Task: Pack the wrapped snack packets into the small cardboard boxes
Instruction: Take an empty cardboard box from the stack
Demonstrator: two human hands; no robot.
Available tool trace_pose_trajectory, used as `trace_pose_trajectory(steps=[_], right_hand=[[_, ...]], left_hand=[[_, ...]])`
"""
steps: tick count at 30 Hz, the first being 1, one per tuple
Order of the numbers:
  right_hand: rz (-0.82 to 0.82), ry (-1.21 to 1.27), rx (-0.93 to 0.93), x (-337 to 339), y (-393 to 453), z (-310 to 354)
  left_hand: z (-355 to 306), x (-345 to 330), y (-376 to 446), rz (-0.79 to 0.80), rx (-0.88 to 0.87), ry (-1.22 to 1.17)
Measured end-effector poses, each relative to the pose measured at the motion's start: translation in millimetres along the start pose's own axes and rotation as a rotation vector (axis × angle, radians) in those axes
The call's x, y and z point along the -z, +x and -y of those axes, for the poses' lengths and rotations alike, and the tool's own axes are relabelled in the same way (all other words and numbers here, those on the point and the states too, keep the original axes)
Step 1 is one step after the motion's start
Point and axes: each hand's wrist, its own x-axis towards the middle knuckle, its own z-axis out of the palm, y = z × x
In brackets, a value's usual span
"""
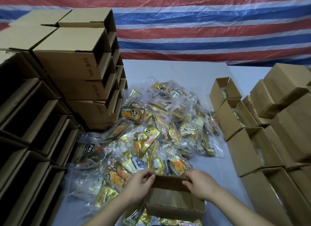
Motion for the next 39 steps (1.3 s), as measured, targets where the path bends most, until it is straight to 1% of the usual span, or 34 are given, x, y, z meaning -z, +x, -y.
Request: trace_pose_trajectory(steps=[2,4,6,7,8,9,10,12,13,14,15,18,20,22,25,27,30,33,35,37,39], right_hand=[[0.005,-0.013,0.007,1,-3,0],[0.001,0.007,0.016,2,-5,2],[0.003,0.034,0.03,5,-7,4],[0.014,0.04,0.038,6,-7,5],[0.027,0.041,0.044,7,-7,6],[0.037,0.04,0.052,8,-7,6],[0.043,0.042,0.059,9,-7,7],[0.044,0.059,0.062,9,-7,8],[0.037,0.066,0.059,9,-7,8],[0.022,0.071,0.055,9,-7,8],[-0.003,0.083,0.048,9,-7,8],[-0.063,0.177,0.015,10,-10,3],[-0.063,0.222,-0.003,11,-11,-1],[-0.052,0.252,-0.025,11,-11,-5],[-0.059,0.303,-0.067,11,-7,-10],[-0.091,0.393,-0.078,15,-2,-9],[-0.169,0.605,-0.102,30,10,0],[-0.242,0.903,-0.153,57,23,16],[-0.226,1.15,-0.136,81,31,31],[-0.172,1.391,-0.065,105,37,46],[-0.131,1.59,0.028,123,38,58]], left_hand=[[4,12,1,-0.025,0.007,-0.022],[12,28,9,-0.144,0.003,0.007],[16,43,26,-0.293,0.002,0.099],[13,48,37,-0.336,0.01,0.147],[7,49,50,-0.342,0.035,0.192],[-2,47,64,-0.309,0.08,0.24],[-12,41,78,-0.242,0.141,0.3],[-27,20,102,-0.056,0.29,0.412],[-31,8,110,0.019,0.354,0.426],[-31,-2,118,0.057,0.404,0.414],[-30,-11,124,0.06,0.444,0.394],[-21,-30,134,-0.037,0.519,0.241],[-18,-36,134,-0.104,0.538,0.133],[-19,-40,129,-0.176,0.544,0.082],[-22,-39,122,-0.197,0.534,-0.051],[-30,-32,117,-0.16,0.518,-0.142],[-49,-18,106,-0.116,0.436,-0.182],[-82,0,90,-0.093,0.236,-0.224],[-114,14,76,-0.081,0.067,-0.234],[-146,24,65,-0.094,-0.089,-0.221],[-172,27,57,-0.121,-0.196,-0.197]])
